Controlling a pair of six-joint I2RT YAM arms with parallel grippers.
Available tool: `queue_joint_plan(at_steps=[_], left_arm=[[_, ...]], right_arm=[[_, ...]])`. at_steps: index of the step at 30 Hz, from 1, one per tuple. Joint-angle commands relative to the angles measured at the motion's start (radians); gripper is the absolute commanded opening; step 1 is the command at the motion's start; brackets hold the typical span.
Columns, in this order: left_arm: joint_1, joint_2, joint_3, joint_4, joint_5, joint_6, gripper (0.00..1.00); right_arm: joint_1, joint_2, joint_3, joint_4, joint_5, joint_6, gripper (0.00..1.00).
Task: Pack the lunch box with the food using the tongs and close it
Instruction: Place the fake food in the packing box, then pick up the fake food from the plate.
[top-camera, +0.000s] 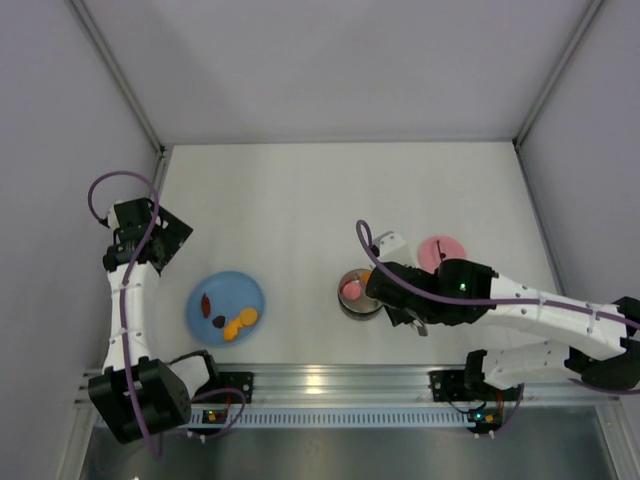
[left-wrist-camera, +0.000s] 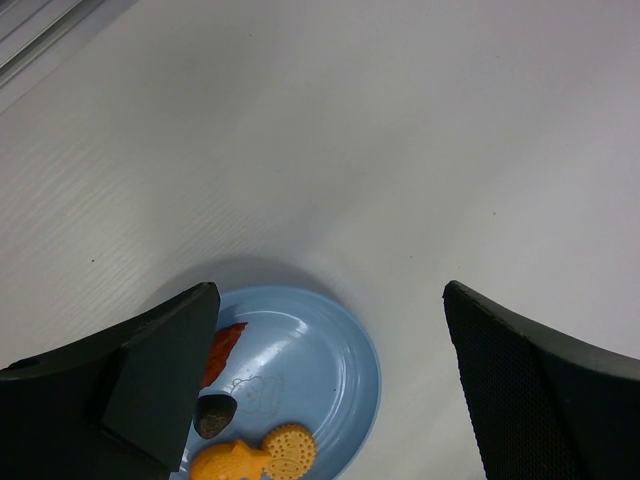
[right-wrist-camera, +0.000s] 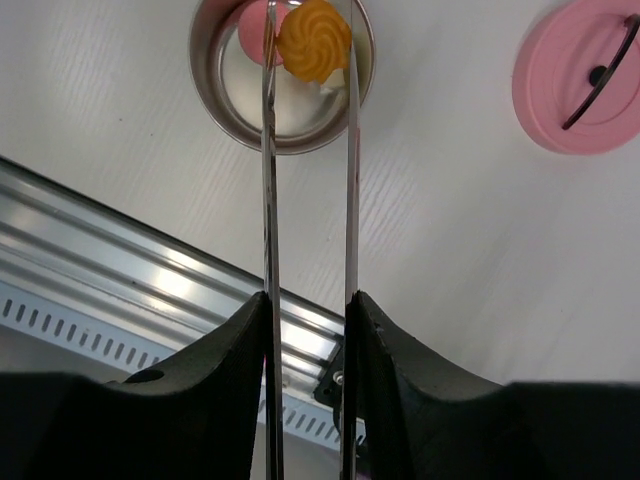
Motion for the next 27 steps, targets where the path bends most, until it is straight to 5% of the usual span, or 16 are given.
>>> queue_joint_plan(at_steps=[1,16,27], left_arm=[[0.004,-0.019,-0.003,0.048,0.008,0.014,0.99],[0.004,-0.018,-0.007,0.051,0.015,0.014,0.99],[0.004,-0.016,-0.010,0.057,0.015,0.015,0.99]], right_arm=[[-0.013,-0.008,-0.010,0.002,0.020,0.027,0.37],[-0.013,-0.019,-0.007,0.008,0.032,0.024,0.46],[-0.013,0.185,0.226,0.161,-0.028,-0.149,0.45]])
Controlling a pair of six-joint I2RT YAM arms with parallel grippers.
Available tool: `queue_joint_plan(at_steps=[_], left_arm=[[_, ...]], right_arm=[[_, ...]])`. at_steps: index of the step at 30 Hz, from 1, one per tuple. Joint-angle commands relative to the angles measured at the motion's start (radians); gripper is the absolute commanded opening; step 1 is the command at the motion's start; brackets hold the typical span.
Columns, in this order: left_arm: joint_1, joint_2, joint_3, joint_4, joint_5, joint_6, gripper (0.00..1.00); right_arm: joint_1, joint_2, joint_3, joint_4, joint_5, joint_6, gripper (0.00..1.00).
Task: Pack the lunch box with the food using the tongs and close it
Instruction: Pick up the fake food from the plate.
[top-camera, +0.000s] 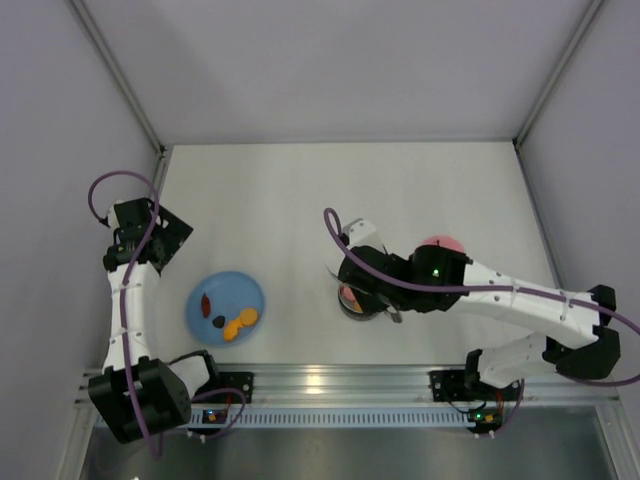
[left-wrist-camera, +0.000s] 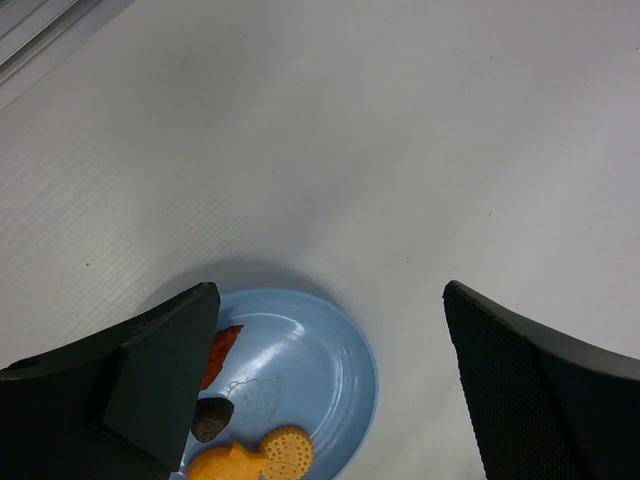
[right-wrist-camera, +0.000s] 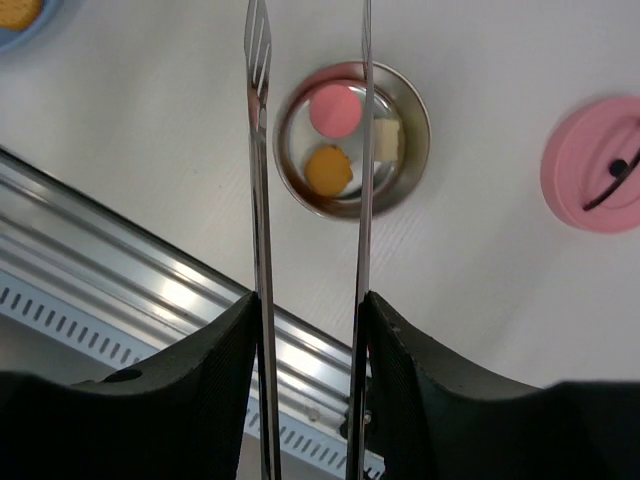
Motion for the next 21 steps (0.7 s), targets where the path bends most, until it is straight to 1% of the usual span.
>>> queue_joint_plan(at_steps=[1,9,15,21], left_arm=[[0.004,-0.016,-0.008,0.046,0.010,0.015,0.99],[0.004,-0.013,-0.010,0.046,0.011,0.016,0.99],[0.004,-0.012,-0.010,0.046,0.010,0.018,0.99],[0.004,-0.010,-0.011,0.046,0.011,0.018,0.99]], right_arm=[[-0.014,0.070,0.095,0.140,-0.048,-0.093,0.45],[-0.001,0.281,0.235,0.290,-0.194,-0.202,0.42],[0.020,0.428,0.344,0.320,-0.246,-0.245,0.42],[0.038,0.511,0.405,0.338,-0.296,-0.271,0.42]])
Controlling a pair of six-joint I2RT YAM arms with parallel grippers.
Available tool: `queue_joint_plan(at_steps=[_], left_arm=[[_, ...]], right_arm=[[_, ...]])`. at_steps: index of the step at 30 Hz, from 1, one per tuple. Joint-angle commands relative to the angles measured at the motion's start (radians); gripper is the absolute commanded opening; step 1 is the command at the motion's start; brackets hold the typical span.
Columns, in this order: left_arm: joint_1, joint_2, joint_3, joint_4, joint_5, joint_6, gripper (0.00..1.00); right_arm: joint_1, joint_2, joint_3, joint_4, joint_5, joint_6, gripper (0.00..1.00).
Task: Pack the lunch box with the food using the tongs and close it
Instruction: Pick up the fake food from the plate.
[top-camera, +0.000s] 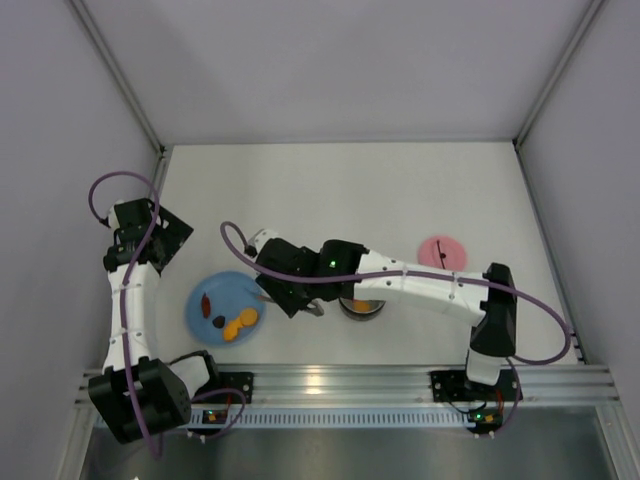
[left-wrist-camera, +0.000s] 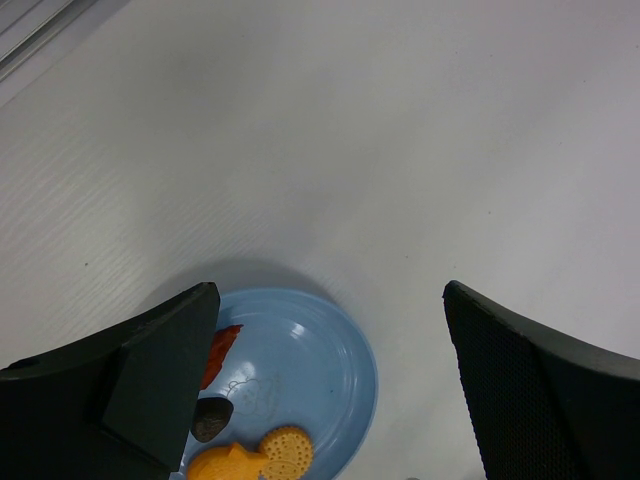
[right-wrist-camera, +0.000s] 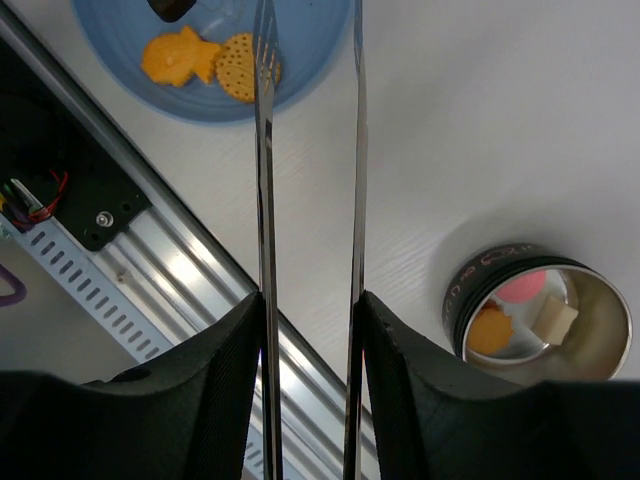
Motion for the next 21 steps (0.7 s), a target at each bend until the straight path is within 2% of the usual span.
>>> queue_joint_plan(at_steps=[1,21], left_arm=[[0.004,-0.010,-0.007,0.043,0.008,0.017,0.99],[0.004,-0.009,-0.007,0.044,0.010,0.017,0.99]], right_arm=[[0.028,0.036,0.075,0.069,-0.043,-0.034,0.42],[0.087,0.110,0.079,0.041,-0.052,-0.050,0.42]])
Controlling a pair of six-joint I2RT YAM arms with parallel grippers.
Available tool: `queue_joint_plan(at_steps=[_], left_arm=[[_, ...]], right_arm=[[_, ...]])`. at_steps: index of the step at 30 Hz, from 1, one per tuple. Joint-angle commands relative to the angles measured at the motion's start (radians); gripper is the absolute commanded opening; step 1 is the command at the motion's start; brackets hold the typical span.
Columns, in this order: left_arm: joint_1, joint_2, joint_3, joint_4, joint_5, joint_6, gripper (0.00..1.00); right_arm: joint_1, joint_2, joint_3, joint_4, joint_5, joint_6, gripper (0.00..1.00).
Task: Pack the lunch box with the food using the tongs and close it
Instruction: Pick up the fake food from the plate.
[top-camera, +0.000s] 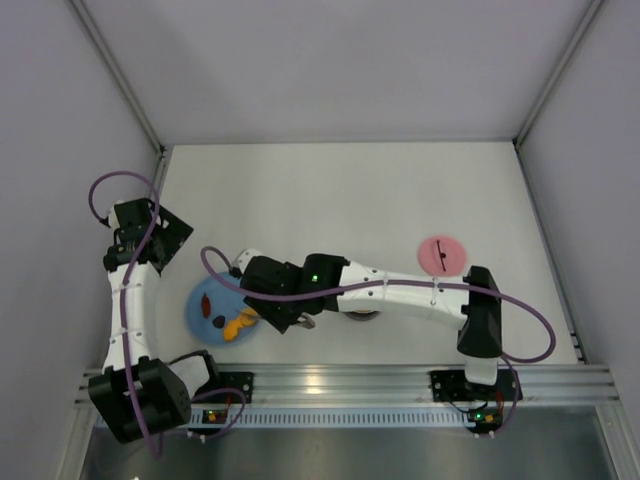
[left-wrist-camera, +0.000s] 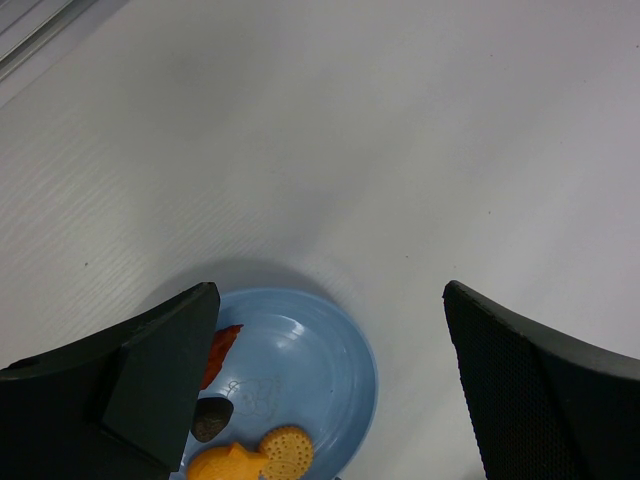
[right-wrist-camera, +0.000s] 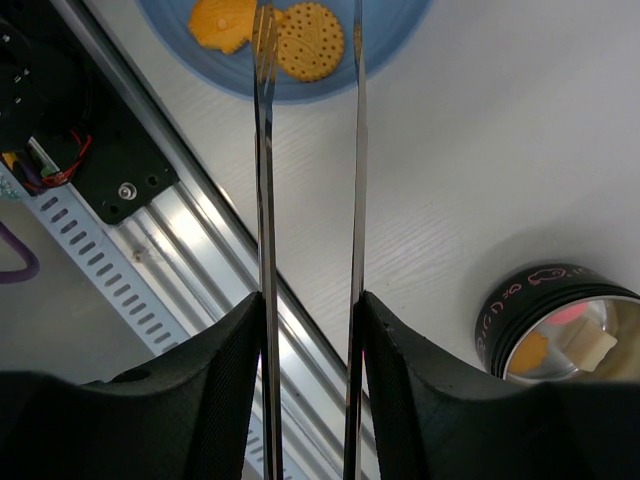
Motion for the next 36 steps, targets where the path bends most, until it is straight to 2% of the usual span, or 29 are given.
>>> queue_joint_plan(at_steps=[1,36], left_arm=[[0.004,-0.009,-0.008,0.043,0.010,0.017,0.99],[0.004,-0.009,-0.008,0.046,0.020,0.020,0.99]], right_arm=[[0.025,0.025,0.037,0.034,-0.006,-0.013,0.42],[0.047,0.128,0.109,0.011,-0.003,-0.022,0.44]])
